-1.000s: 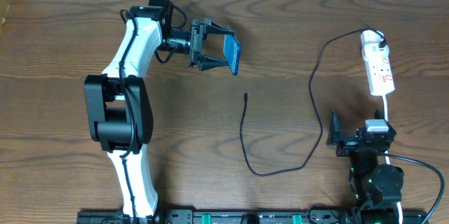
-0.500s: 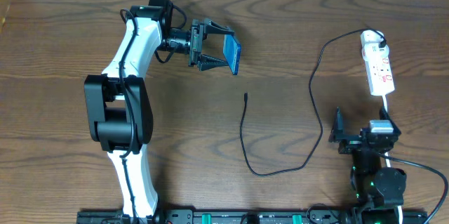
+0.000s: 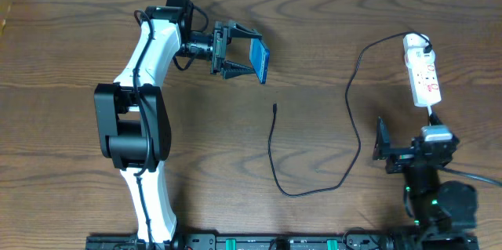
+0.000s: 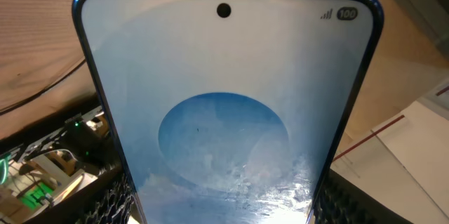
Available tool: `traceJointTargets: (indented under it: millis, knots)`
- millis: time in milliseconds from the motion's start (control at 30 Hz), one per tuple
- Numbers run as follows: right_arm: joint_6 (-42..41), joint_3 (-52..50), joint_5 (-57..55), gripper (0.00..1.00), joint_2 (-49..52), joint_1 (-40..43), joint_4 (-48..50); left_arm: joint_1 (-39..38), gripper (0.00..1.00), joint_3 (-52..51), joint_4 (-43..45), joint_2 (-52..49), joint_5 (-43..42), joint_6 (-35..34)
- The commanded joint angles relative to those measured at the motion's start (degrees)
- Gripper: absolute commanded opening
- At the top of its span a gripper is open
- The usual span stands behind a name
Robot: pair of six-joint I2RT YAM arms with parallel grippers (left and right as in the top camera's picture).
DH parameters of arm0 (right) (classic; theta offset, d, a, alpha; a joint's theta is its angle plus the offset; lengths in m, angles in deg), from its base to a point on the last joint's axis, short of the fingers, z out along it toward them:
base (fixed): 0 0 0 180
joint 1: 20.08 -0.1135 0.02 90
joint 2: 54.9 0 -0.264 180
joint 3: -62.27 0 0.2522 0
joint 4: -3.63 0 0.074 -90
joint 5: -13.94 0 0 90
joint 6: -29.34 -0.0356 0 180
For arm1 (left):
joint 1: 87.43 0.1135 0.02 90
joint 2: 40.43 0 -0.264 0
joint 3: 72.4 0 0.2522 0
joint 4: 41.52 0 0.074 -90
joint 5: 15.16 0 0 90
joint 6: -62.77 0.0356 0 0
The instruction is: Plug charger to phone and switch on socket
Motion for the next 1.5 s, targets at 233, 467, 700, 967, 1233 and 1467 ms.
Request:
traceJointTargets:
  millis: [233, 467, 700, 967, 1233, 1467]
  knots:
    - [-14.05, 27.45, 23.39, 0.99, 26.18, -0.22, -13.11, 0.26, 0.07, 0.15, -0.22, 2.8, -1.97, 0.55]
    - [-14.19, 32.79, 50.84, 0.99, 39.23, -0.24, -2.49, 0.24, 0.07, 0.15, -0.22, 2.8, -1.9, 0.55]
    - [-25.46, 32.76, 52.65, 0.94, 48.41, -0.72, 5.38, 0.24, 0.07, 0.15, -0.22, 2.8, 1.62, 0.15]
    - [-32.09, 32.76, 50.53, 0.84, 59.54, -1.2, 5.4, 0.24, 0.07, 0.15, -0.2, 2.8, 6.14, -0.13]
    - [-32.06, 32.76, 45.03, 0.84, 66.12, -4.7, 6.03, 0.17, 0.07, 0.15, -0.2, 2.8, 16.41, -3.63]
    - [-32.09, 32.76, 38.29, 0.85, 67.12, -8.94, 7.08, -0.33, 0.08, 0.15, -0.13, 2.8, 24.81, -9.07]
